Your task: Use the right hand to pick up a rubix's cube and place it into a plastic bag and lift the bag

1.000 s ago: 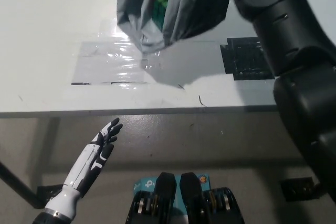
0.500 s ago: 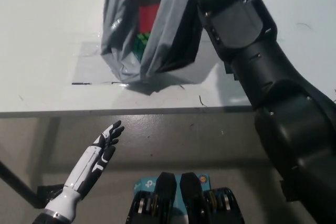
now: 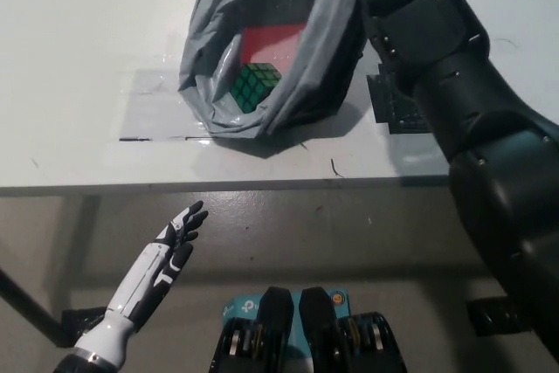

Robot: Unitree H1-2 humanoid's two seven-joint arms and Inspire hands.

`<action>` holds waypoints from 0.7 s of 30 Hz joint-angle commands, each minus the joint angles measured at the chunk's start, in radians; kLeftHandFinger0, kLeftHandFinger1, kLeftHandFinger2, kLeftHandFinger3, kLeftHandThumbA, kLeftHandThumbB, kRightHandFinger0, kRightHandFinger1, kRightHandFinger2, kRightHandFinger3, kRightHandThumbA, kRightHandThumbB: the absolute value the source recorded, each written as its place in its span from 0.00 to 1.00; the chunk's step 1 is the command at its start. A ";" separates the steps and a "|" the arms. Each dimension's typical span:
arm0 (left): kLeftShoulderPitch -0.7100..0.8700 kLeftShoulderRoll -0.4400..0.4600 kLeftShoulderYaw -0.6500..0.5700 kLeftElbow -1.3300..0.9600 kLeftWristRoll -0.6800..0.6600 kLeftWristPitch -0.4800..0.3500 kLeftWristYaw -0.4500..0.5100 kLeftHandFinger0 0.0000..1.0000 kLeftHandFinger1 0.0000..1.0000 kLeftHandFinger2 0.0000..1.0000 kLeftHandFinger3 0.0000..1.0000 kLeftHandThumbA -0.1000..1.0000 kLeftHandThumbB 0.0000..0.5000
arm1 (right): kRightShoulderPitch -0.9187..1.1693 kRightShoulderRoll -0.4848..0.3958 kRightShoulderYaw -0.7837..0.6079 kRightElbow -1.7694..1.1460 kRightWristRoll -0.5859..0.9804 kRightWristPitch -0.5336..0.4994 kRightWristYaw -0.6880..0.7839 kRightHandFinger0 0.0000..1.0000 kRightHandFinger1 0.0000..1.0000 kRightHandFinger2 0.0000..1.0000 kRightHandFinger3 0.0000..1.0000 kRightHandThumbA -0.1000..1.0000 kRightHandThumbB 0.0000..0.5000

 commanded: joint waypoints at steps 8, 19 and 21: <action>-0.013 0.010 0.002 -0.021 0.009 -0.017 -0.002 1.00 1.00 1.00 1.00 1.00 0.66 | -0.115 -0.111 0.080 -0.046 -0.018 0.010 0.076 1.00 1.00 1.00 1.00 0.78 1.00; -0.005 0.008 -0.001 -0.011 0.003 -0.031 -0.005 1.00 1.00 1.00 1.00 1.00 0.62 | -0.112 -0.184 0.139 -0.228 0.017 0.101 0.317 1.00 1.00 1.00 1.00 0.71 1.00; -0.003 0.008 -0.002 -0.013 0.004 -0.030 -0.005 1.00 1.00 1.00 1.00 1.00 0.60 | -0.112 -0.200 0.151 -0.273 0.020 0.126 0.382 1.00 1.00 1.00 1.00 0.73 1.00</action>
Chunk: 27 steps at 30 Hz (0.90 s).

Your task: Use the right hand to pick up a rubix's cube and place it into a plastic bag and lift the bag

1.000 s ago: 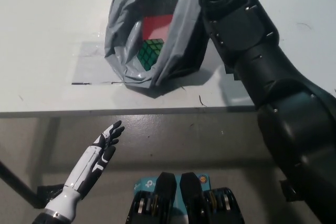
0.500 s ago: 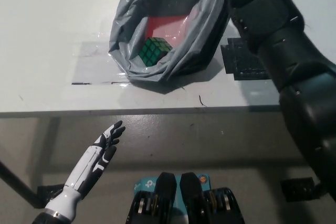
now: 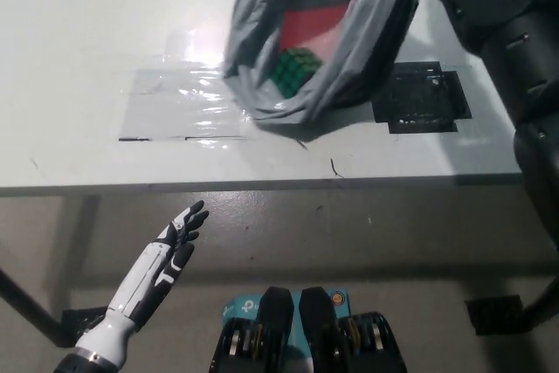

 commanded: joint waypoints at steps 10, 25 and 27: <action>-0.017 0.017 0.006 -0.010 -0.002 -0.029 -0.007 1.00 1.00 1.00 1.00 1.00 0.61 | -0.175 -0.188 -0.018 -0.318 0.239 0.245 0.700 1.00 1.00 1.00 1.00 0.32 0.94; -0.014 0.009 0.002 -0.012 -0.004 -0.022 -0.008 1.00 1.00 1.00 1.00 1.00 0.66 | 0.088 -0.199 0.151 -0.439 0.099 0.242 0.729 1.00 1.00 1.00 1.00 0.45 0.97; -0.017 0.008 0.002 -0.014 -0.002 -0.020 -0.006 1.00 1.00 1.00 1.00 1.00 0.64 | 0.135 -0.188 0.153 -0.422 0.084 0.207 0.685 1.00 1.00 1.00 1.00 0.44 1.00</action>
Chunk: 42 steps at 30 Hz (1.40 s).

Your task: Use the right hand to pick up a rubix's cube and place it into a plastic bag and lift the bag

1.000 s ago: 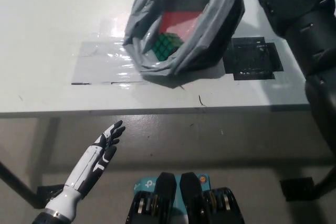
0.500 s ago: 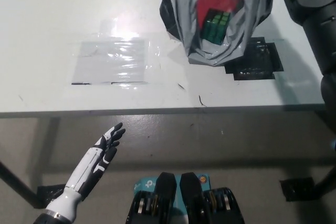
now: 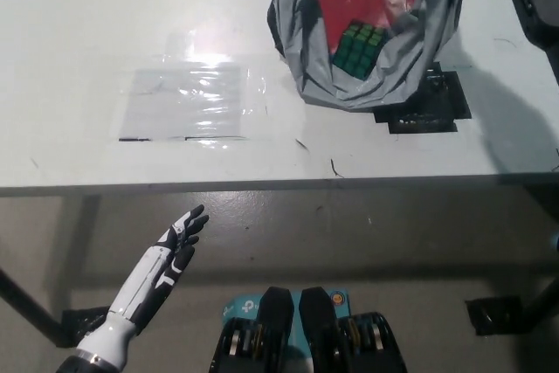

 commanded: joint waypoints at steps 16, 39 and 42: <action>-0.011 0.009 0.007 -0.041 0.007 -0.004 -0.002 1.00 1.00 1.00 1.00 1.00 0.68 | 0.213 -0.130 0.309 -0.184 -0.135 0.006 0.289 1.00 1.00 1.00 1.00 0.56 1.00; -0.013 0.006 0.007 -0.019 0.004 -0.029 0.000 1.00 1.00 1.00 1.00 1.00 0.69 | 0.308 -0.315 -0.050 -0.685 0.281 0.058 0.469 1.00 1.00 1.00 1.00 0.93 1.00; -0.014 0.007 0.006 -0.015 0.006 -0.034 -0.001 1.00 1.00 1.00 1.00 1.00 0.67 | 0.375 -0.285 -0.186 -0.810 0.314 0.058 0.328 1.00 1.00 1.00 1.00 1.00 0.95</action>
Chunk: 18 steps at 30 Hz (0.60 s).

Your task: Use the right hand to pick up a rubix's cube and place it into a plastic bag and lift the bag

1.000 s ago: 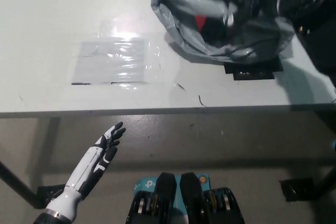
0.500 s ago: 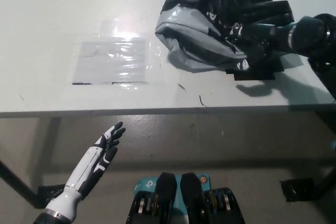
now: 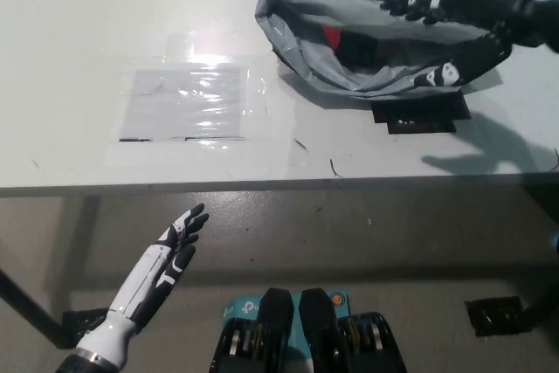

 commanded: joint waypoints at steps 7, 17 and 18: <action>-0.032 0.013 0.014 -0.013 -0.012 -0.024 -0.003 1.00 1.00 1.00 1.00 1.00 0.69 | 0.161 0.134 -0.502 -0.524 0.081 -0.125 -0.396 1.00 1.00 1.00 1.00 1.00 0.99; -0.084 0.014 0.020 0.001 -0.023 -0.021 -0.006 1.00 1.00 1.00 1.00 1.00 0.66 | 0.757 0.444 -0.549 -0.982 -0.038 -0.652 -0.529 1.00 1.00 1.00 1.00 1.00 0.97; -0.089 0.016 0.021 0.001 -0.024 -0.019 -0.007 1.00 1.00 1.00 1.00 1.00 0.66 | 0.811 0.482 -0.538 -0.976 -0.051 -0.700 -0.543 1.00 1.00 1.00 1.00 1.00 0.99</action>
